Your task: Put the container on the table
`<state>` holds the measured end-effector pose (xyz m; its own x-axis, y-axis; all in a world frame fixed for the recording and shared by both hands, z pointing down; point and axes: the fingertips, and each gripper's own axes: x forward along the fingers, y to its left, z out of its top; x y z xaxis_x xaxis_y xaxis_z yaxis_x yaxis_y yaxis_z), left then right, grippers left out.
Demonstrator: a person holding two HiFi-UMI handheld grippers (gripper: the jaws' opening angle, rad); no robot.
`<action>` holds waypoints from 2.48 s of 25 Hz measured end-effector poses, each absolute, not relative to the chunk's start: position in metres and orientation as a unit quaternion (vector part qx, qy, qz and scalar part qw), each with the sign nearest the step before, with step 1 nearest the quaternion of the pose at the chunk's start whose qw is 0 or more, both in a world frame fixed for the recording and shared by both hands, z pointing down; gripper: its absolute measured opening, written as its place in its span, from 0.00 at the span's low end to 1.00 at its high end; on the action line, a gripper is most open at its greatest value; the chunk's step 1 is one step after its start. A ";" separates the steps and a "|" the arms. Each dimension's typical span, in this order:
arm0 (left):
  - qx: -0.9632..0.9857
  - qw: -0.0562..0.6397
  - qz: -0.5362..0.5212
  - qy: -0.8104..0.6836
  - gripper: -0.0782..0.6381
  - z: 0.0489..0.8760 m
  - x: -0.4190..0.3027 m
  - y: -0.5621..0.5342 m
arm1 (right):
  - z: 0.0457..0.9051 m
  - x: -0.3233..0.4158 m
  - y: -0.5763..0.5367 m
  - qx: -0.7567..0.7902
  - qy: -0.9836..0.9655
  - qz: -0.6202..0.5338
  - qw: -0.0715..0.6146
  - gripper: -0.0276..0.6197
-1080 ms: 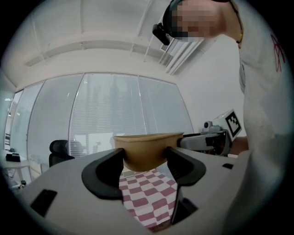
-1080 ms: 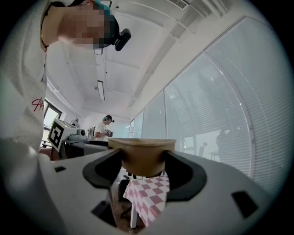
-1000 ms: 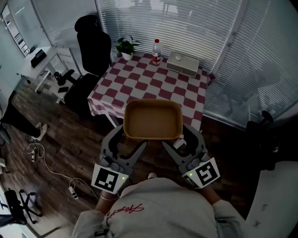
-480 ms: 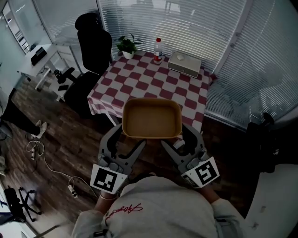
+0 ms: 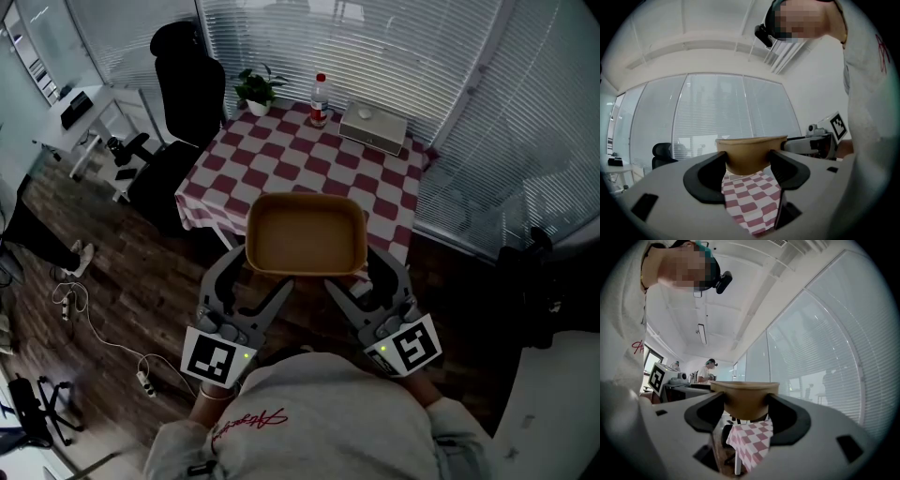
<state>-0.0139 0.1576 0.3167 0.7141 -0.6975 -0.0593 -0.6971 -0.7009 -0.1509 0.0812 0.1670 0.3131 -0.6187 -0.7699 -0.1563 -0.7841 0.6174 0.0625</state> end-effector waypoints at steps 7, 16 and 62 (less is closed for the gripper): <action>-0.922 0.079 -0.004 0.379 0.52 0.316 -0.013 0.154 | 0.311 0.082 0.163 -0.431 0.898 0.065 0.056 0.49; -0.921 0.084 -0.007 0.380 0.52 0.314 -0.006 0.153 | 0.310 0.089 0.161 -0.427 0.901 0.066 0.051 0.49; -0.915 0.086 -0.009 0.393 0.52 0.318 -0.034 0.000 | 0.314 0.061 0.006 -0.418 0.904 0.070 0.051 0.49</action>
